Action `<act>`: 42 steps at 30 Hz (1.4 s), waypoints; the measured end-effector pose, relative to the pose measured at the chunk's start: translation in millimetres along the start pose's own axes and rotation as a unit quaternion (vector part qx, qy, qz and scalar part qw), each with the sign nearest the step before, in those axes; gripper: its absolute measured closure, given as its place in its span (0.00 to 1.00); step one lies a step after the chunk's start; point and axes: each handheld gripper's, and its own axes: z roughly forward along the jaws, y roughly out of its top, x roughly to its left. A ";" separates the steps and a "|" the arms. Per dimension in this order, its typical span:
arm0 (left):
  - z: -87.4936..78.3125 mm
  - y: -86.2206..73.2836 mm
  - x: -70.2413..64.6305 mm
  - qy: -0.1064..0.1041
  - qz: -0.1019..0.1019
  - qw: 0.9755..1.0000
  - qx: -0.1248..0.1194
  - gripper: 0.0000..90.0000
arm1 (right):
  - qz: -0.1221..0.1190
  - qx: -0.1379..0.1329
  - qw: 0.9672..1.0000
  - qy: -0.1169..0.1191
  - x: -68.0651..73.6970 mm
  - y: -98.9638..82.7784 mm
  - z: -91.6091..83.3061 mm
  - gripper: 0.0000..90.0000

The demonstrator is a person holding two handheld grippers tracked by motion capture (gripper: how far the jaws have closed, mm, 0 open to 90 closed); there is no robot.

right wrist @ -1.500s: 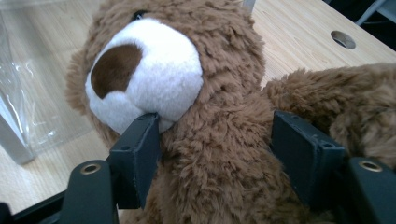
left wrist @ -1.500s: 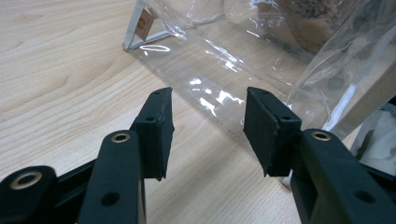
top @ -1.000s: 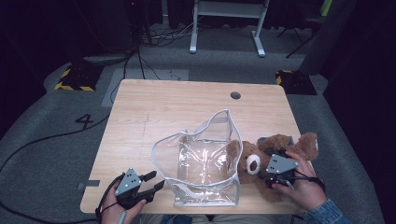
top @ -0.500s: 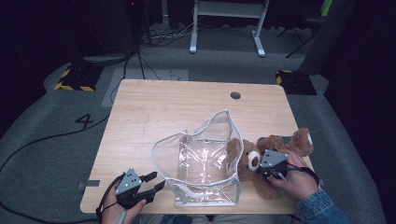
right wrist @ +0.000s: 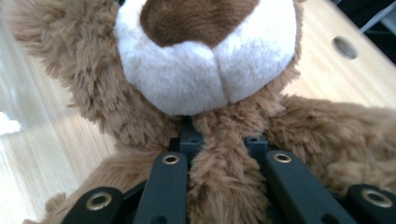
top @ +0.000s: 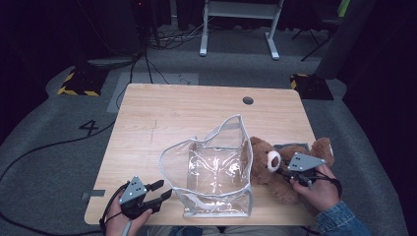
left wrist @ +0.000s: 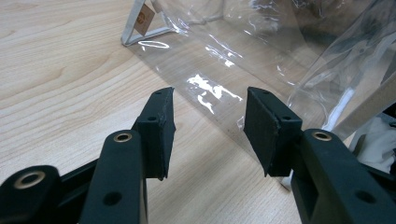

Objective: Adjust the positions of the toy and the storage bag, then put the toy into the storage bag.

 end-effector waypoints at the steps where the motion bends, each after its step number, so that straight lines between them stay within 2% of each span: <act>1: 0.2 0.1 0.0 0.000 0.000 1.000 0.000 0.59 | 0.013 -0.015 1.000 0.002 -1.5 0.0 -4.4 0.86; 5: 1.8 -0.3 -0.1 -0.003 -0.004 1.000 -0.003 0.59 | 0.047 -0.062 0.997 0.003 -8.2 -1.0 -21.8 0.86; 9: 2.4 0.3 1.1 -0.001 -0.003 1.000 -0.002 0.59 | 0.078 -0.103 0.992 0.012 -11.9 -2.3 -30.8 0.86; 12: 2.8 0.4 0.6 -0.003 -0.005 1.000 -0.003 0.59 | 0.101 -0.135 0.985 0.019 -12.8 -0.8 -35.9 0.86; 20: 0.1 1.4 2.5 0.005 -0.011 1.000 -0.011 0.57 | 0.123 -0.191 0.973 0.045 -17.9 12.8 -53.0 0.85; 22: -2.3 -0.6 2.7 0.009 -0.010 1.000 -0.009 0.57 | 0.125 -0.205 0.969 0.059 -19.2 18.0 -55.9 0.85; 24: -3.5 -2.3 2.5 0.011 -0.017 1.000 -0.012 0.57 | 0.132 -0.222 0.964 0.068 -20.4 23.3 -58.3 0.85; 25: -4.3 -2.5 3.0 0.014 -0.016 1.000 -0.013 0.57 | 0.136 -0.235 0.959 0.075 -21.1 26.2 -58.4 0.85; 27: -4.8 -2.5 3.3 0.016 -0.016 1.000 -0.014 0.57 | 0.142 -0.250 0.954 0.086 -22.0 32.0 -59.8 0.85; 28: -4.6 -2.6 3.1 0.015 -0.016 1.000 -0.015 0.57 | 0.142 -0.255 0.952 0.090 -22.5 34.8 -60.6 0.85; 30: -4.8 -3.7 2.8 0.017 -0.014 1.000 -0.011 0.57 | 0.141 -0.261 0.950 0.097 -22.6 40.3 -62.4 0.85; 35: -7.0 -5.6 3.6 0.019 -0.016 1.000 -0.011 0.57 | 0.136 -0.269 0.949 0.096 -20.7 53.8 -67.4 0.85; 39: -5.9 -4.5 4.5 0.016 -0.019 1.000 -0.012 0.57 | 0.129 -0.269 0.950 0.095 -18.5 67.4 -74.1 0.85; 40: -5.1 -4.2 4.5 0.017 -0.018 1.000 -0.013 0.57 | 0.128 -0.272 0.949 0.094 -17.8 71.4 -76.0 0.86; 41: -4.1 -3.5 5.1 0.017 -0.014 1.000 -0.013 0.57 | 0.118 -0.271 0.951 0.094 -18.5 74.7 -78.3 0.86; 42: -2.9 -2.9 4.9 0.016 -0.014 1.000 -0.011 0.57 | 0.118 -0.274 0.950 0.095 -17.6 78.7 -80.3 0.86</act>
